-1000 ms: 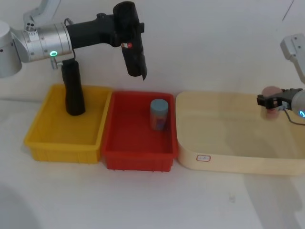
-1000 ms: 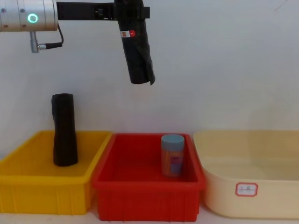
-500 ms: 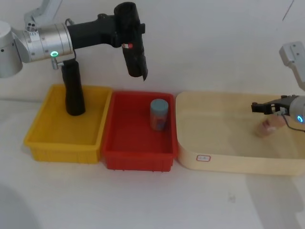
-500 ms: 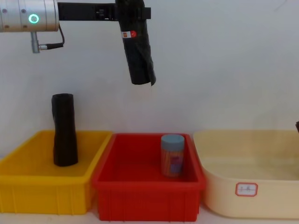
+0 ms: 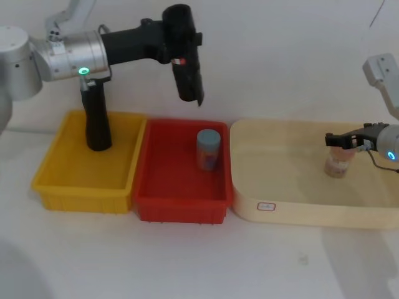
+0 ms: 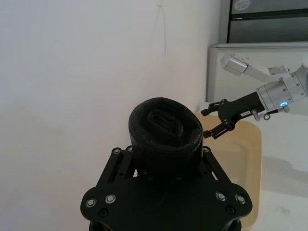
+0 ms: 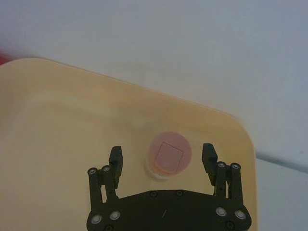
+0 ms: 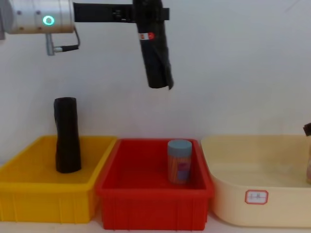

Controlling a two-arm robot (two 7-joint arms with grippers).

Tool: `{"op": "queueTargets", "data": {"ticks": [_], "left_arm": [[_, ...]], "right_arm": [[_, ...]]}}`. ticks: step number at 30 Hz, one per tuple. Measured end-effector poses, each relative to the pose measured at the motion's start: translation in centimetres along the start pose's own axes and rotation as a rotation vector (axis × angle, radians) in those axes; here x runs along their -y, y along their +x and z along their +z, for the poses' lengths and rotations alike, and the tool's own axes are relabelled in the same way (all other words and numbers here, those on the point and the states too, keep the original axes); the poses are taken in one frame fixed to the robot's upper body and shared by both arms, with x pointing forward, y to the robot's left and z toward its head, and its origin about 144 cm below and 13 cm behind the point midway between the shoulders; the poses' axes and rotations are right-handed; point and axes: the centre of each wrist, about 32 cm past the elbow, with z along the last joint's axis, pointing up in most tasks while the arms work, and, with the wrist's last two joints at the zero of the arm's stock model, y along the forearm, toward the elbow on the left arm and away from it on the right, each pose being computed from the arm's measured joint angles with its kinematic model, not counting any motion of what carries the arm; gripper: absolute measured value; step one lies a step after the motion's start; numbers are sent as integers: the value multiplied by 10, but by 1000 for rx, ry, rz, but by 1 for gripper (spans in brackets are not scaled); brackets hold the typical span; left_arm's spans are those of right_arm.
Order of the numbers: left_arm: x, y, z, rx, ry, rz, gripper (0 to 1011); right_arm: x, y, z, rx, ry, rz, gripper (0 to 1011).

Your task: Pick up the garbage bag with the one hand and transfer it to the other hand.

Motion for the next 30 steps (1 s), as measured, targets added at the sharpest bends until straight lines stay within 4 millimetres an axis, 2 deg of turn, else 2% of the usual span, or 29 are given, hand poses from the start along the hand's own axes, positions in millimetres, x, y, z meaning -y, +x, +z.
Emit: {"op": "queueTargets", "data": {"ticks": [14,19,30], "left_arm": [[51,-11,-5,28,-4,-87,391],[63,-14,-7,34,-2,-108,391],[75,-18,-8,40,1,-129,390]], "right_arm": [[26,-10,3,63,116,115,1001],[37,-15,3,84,168,176,1001],[56,-27,4,130,278,327,1000]]}}
